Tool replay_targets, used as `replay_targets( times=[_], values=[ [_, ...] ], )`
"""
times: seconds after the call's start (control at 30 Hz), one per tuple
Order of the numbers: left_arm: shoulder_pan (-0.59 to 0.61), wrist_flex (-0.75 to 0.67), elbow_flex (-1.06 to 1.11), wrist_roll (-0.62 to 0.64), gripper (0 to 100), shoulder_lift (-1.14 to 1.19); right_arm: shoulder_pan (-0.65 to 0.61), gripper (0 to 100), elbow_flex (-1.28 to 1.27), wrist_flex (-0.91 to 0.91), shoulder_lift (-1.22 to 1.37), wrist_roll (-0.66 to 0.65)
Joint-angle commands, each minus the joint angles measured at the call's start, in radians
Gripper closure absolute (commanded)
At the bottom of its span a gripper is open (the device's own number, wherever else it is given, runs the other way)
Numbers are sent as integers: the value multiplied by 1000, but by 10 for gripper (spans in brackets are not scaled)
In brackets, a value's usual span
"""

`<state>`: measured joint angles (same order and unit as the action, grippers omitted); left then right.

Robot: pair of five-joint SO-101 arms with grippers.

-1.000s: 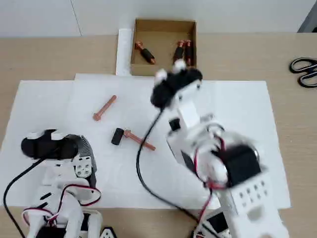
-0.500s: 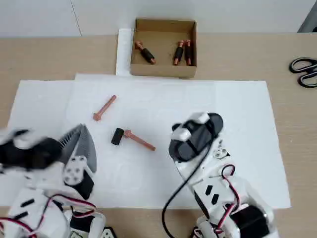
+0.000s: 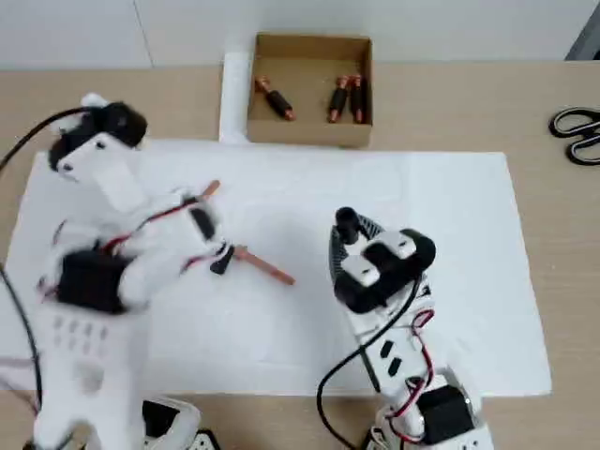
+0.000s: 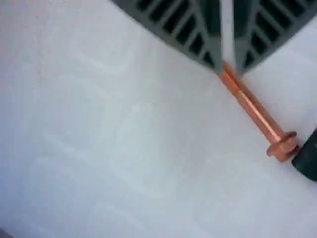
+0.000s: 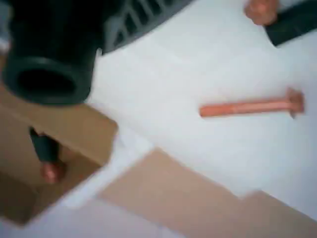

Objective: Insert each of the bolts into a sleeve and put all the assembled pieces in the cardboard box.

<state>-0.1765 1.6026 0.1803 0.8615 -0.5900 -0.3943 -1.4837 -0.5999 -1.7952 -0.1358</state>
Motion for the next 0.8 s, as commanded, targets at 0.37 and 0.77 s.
replay_targets(
  times=[0.37,0.77],
  values=[
    [-94,6,-45,215,992,443,213,995,-83,25,-15,-9],
    [-92,8,-214,218,991,773,217,995,-110,25,-15,-9]
  ],
)
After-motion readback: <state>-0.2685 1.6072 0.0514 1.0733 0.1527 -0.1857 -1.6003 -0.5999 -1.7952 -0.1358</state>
